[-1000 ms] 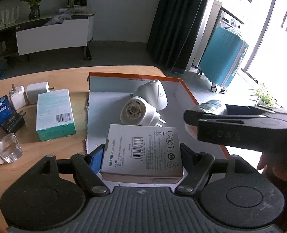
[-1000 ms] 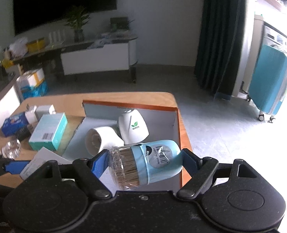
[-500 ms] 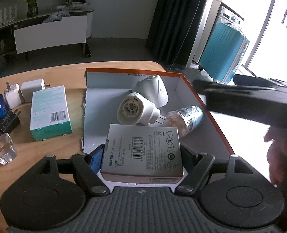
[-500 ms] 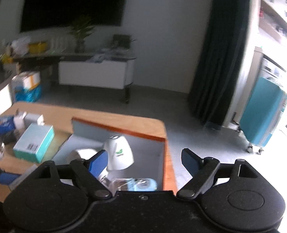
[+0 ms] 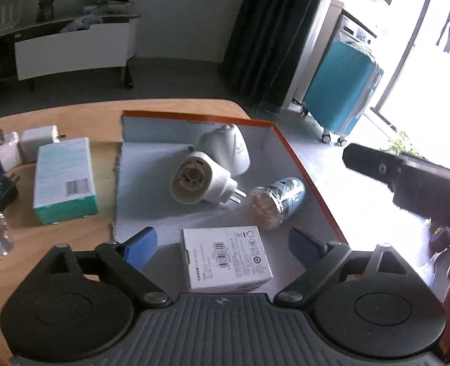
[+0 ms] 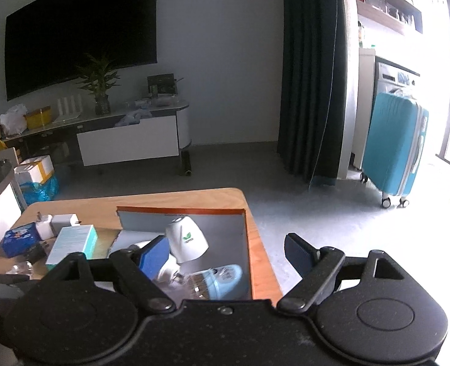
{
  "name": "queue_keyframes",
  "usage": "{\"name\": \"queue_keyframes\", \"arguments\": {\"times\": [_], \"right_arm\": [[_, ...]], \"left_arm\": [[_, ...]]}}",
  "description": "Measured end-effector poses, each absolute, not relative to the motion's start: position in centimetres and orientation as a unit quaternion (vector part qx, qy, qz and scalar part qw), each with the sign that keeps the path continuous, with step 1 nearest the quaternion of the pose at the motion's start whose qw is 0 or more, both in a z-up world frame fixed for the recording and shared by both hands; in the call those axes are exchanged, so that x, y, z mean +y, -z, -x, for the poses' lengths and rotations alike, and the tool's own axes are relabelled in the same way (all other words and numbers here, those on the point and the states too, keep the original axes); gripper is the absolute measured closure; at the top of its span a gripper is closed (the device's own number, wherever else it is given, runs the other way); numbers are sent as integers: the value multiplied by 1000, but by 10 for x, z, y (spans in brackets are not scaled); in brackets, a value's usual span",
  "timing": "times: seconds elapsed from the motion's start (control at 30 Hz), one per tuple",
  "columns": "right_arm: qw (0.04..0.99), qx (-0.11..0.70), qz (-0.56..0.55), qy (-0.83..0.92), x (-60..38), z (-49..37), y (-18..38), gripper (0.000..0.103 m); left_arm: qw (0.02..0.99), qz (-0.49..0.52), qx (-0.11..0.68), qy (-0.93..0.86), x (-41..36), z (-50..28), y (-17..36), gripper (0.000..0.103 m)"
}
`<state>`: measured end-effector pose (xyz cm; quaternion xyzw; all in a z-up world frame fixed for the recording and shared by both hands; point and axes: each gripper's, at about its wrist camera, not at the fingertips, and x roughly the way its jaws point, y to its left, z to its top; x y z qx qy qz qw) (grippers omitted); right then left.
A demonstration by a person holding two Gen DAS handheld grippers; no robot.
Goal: Organize rigid objects
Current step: 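Open the right gripper to drop the bottle while the left releases the white box, then withdraw both grippers from the box back over the table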
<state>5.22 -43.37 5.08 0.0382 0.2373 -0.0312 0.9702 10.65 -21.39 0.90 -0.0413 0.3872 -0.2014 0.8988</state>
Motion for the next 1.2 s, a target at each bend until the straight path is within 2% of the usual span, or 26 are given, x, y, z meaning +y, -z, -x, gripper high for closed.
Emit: {"name": "queue_keyframes", "arguments": {"times": [0.2,1.2], "right_arm": [[965,253,-55,33,-421,-44,-48,5],[953,296,-50,-42,-340,-49,-46,4]], "left_arm": [[904,29,396,159,-196,-98,-20,2],[920,50,382,71,-108,-86,-36,2]]}}
